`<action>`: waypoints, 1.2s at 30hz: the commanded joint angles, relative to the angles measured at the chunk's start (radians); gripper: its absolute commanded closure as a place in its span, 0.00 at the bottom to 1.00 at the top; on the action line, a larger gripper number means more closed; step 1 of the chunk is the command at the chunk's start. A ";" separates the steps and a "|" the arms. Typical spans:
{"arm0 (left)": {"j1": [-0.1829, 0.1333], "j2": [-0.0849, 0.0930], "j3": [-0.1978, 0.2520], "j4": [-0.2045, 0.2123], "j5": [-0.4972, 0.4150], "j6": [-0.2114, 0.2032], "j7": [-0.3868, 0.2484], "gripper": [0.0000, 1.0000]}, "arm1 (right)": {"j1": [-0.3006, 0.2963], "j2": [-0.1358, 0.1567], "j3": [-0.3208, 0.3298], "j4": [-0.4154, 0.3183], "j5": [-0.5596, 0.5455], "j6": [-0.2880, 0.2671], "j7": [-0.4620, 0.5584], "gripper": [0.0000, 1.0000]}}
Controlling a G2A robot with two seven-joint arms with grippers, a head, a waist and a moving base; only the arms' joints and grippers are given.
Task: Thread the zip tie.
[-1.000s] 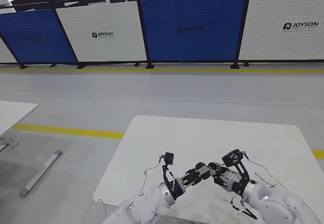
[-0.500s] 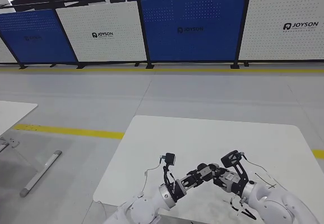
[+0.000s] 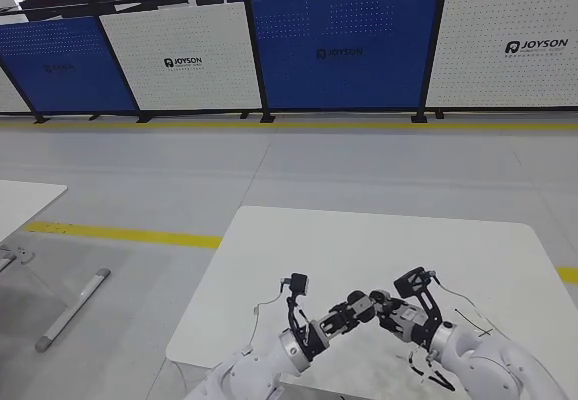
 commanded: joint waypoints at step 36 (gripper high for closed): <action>0.005 -0.004 -0.113 0.157 -0.108 0.026 0.125 1.00 | -0.363 0.065 0.551 -0.112 0.099 0.002 -0.164 0.00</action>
